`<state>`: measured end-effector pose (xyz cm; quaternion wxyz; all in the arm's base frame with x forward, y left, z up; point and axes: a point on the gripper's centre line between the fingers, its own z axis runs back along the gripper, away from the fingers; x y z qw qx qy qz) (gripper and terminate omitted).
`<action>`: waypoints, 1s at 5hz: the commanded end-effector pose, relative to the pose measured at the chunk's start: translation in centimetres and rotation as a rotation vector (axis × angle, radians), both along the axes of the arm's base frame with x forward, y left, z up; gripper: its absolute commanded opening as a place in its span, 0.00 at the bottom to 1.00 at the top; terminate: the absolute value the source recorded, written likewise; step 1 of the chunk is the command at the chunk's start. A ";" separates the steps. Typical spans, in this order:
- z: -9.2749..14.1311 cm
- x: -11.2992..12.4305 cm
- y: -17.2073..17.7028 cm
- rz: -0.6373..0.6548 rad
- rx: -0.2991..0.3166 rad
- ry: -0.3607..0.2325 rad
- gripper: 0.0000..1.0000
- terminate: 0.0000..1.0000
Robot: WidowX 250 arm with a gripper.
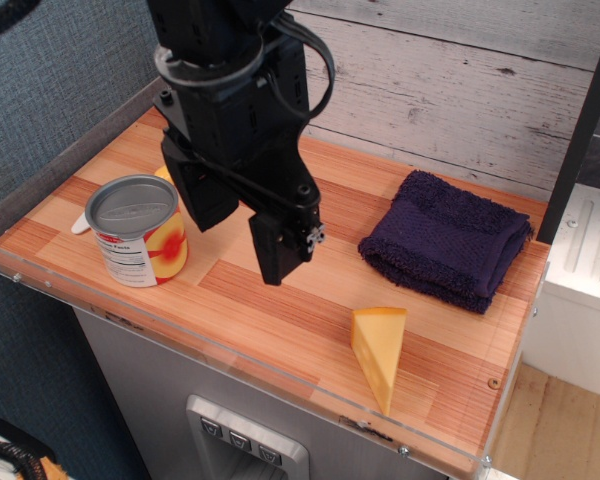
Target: Move can to the left of purple cloth.
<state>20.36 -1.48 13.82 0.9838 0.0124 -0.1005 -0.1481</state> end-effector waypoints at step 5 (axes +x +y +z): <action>-4.3 -3.8 14.7 0.090 0.243 0.130 1.00 0.00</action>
